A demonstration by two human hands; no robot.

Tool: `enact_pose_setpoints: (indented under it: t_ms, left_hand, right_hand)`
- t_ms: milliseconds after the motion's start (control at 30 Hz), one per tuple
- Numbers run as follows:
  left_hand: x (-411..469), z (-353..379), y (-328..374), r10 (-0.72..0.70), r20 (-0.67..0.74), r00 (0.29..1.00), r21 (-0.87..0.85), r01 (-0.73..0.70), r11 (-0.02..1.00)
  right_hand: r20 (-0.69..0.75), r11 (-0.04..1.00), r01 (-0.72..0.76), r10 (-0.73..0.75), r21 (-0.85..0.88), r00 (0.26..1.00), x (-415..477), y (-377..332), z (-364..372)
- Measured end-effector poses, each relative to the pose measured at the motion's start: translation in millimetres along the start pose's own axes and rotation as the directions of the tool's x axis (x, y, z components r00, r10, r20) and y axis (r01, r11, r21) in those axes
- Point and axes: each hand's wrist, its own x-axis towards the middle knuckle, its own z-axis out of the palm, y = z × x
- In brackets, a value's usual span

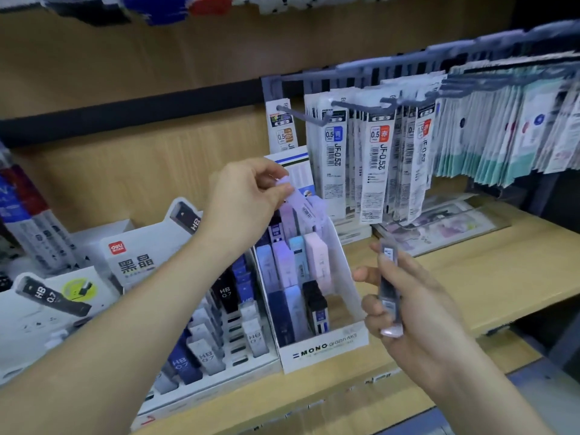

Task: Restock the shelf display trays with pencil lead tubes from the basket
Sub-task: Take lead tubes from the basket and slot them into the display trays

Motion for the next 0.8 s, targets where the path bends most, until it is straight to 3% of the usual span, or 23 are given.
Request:
enact_pose_setpoints:
  t_ms: [300,533,700,800]
  left_hand:
    - [7,30,-1,0.057,0.103,0.993,0.2,-0.077,0.977]
    - [9,37,-4,0.042,0.183,0.982,0.233,-0.085,0.969]
    - [14,38,-2,0.147,0.306,0.94,0.418,-0.272,0.866]
    - [10,29,4,0.098,0.299,0.949,0.404,-0.219,0.888]
  right_hand:
    - [0.006,0.996,-0.029,0.029,0.086,1.0,9,-1,-4]
    - [0.044,0.985,-0.052,0.046,0.163,0.998,9,-2,-3]
    - [0.075,0.981,-0.065,0.053,0.18,0.996,9,1,1]
    - [0.141,0.986,-0.06,0.037,0.157,0.989,5,-1,4]
